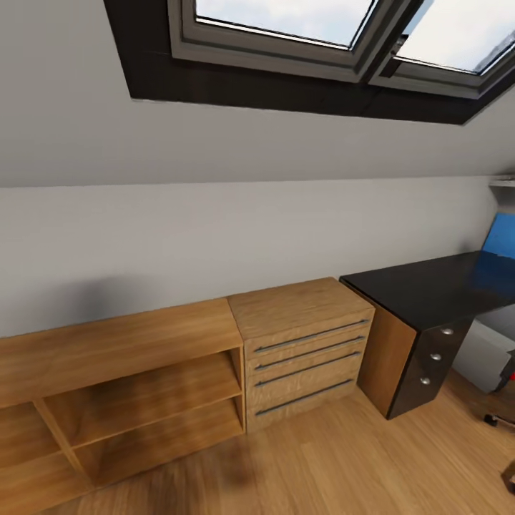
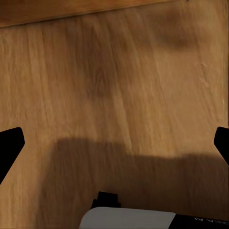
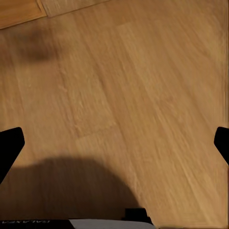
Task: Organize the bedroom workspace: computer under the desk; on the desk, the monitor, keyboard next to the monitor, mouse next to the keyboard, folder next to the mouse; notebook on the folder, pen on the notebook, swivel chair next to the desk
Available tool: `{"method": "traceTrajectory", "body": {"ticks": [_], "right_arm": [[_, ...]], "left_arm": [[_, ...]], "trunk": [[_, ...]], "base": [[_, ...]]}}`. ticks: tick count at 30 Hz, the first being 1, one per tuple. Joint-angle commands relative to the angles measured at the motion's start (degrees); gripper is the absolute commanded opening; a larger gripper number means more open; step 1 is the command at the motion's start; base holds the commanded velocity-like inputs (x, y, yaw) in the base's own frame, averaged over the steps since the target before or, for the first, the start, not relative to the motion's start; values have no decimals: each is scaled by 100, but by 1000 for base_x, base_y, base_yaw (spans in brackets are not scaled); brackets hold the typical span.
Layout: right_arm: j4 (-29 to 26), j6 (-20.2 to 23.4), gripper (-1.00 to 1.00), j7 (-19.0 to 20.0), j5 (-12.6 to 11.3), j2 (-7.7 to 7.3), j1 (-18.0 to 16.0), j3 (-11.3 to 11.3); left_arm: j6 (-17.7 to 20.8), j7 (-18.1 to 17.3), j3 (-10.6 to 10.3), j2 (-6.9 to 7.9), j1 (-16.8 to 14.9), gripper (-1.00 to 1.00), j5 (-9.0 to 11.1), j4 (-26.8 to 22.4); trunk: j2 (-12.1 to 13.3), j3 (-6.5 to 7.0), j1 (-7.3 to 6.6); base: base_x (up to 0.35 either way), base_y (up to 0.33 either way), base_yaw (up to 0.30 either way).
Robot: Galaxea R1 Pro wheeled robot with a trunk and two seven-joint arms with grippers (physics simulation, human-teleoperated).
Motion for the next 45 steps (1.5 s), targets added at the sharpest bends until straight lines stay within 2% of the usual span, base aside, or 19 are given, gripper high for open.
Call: {"method": "traceTrajectory", "body": {"ticks": [1, 31, 45], "right_arm": [[-1, -16, 100, -8, -13, 0, -2, 3], [10, -37, 100, -3, -30, -10, -2, -22], [7, -35, 100, -10, -38, -9, -2, -26]], "left_arm": [[-17, -1, -11, 1, 0, 100, 46, 2], [-7, -1, -14, -7, -2, 100, 42, 2], [15, -1, -11, 7, -2, 100, 50, 8]], "trunk": [[-4, -8, 0], [-4, 113, 0], [-4, 210, 0]], "base": [[0, 0, -247], [0, 0, -266], [121, -186, -204]]}}
